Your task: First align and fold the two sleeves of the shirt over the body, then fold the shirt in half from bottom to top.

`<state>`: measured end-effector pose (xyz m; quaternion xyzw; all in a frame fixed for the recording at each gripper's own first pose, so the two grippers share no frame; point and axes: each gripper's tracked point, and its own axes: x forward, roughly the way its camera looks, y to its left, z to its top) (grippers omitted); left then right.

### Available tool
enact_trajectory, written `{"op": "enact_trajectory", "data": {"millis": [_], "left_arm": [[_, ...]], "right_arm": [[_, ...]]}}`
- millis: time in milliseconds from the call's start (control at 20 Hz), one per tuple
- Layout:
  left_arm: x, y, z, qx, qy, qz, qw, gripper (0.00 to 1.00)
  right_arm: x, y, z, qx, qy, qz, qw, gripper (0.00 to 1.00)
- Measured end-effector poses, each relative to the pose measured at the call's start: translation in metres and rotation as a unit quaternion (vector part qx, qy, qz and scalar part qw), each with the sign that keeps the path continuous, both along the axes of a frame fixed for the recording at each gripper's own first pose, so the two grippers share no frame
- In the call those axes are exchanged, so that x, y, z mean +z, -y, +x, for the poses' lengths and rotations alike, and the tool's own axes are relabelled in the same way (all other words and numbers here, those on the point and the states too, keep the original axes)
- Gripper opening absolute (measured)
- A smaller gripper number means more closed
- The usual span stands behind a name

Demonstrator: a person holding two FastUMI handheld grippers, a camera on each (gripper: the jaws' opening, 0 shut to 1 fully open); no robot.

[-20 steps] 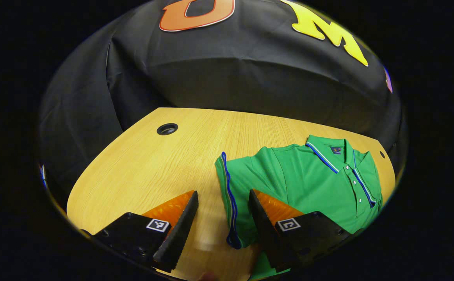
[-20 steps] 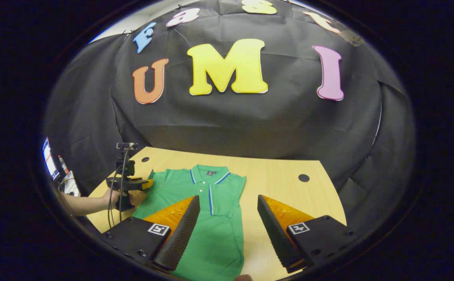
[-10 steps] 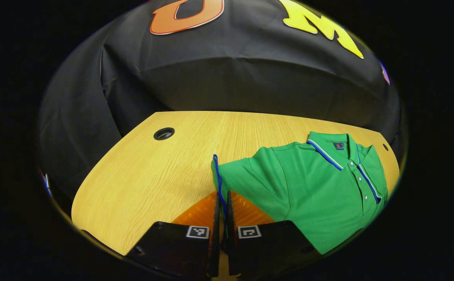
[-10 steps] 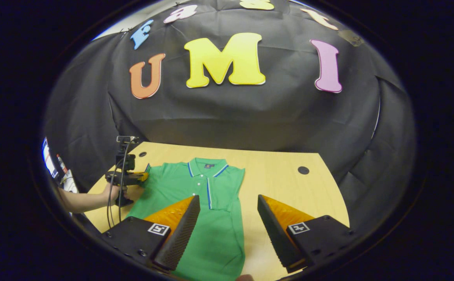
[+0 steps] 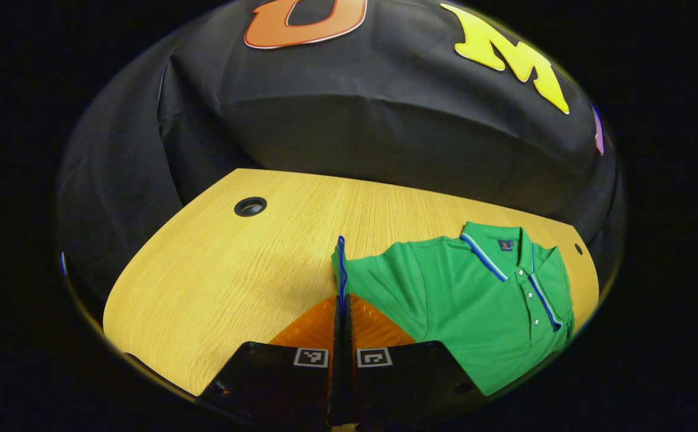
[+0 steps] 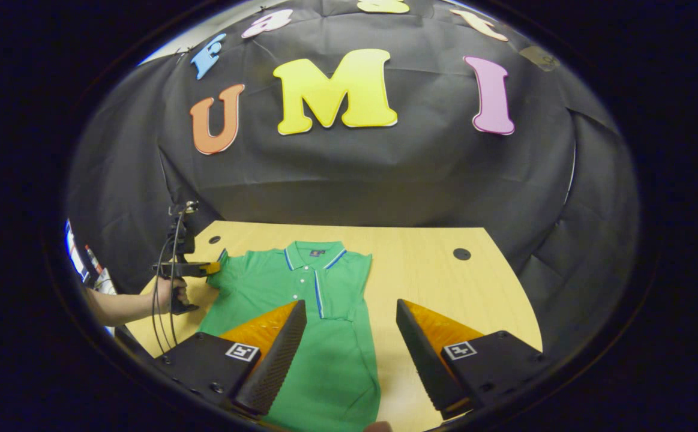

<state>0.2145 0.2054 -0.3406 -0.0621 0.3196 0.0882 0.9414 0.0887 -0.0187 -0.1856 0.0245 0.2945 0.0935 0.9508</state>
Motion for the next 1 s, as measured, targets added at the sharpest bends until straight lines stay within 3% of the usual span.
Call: {"op": "enact_trajectory", "data": {"millis": [150, 450, 500, 750, 1000], "left_arm": [[0.031, 0.019, -0.004, -0.012, 0.02, -0.009, 1.0, 0.04], [0.066, 0.079, 0.006, -0.067, 0.033, 0.021, 0.997, 0.03], [0.064, 0.088, 0.007, -0.072, 0.031, 0.034, 0.996, 0.04], [0.046, 0.143, 0.007, -0.113, 0.015, 0.061, 0.992, 0.04], [0.012, 0.179, 0.001, -0.133, -0.011, 0.074, 0.988, 0.06]], "right_arm": [[0.001, -0.002, -0.003, -0.007, 0.002, 0.021, 1.0, 0.95], [0.009, 0.019, -0.019, -0.029, 0.019, 0.03, 0.999, 0.92], [0.01, 0.025, -0.022, -0.035, 0.019, 0.031, 0.999, 0.95], [0.006, 0.062, -0.038, -0.068, 0.018, 0.03, 0.997, 0.93], [-0.008, 0.077, -0.048, -0.072, -0.003, 0.02, 0.997, 0.95]]}}
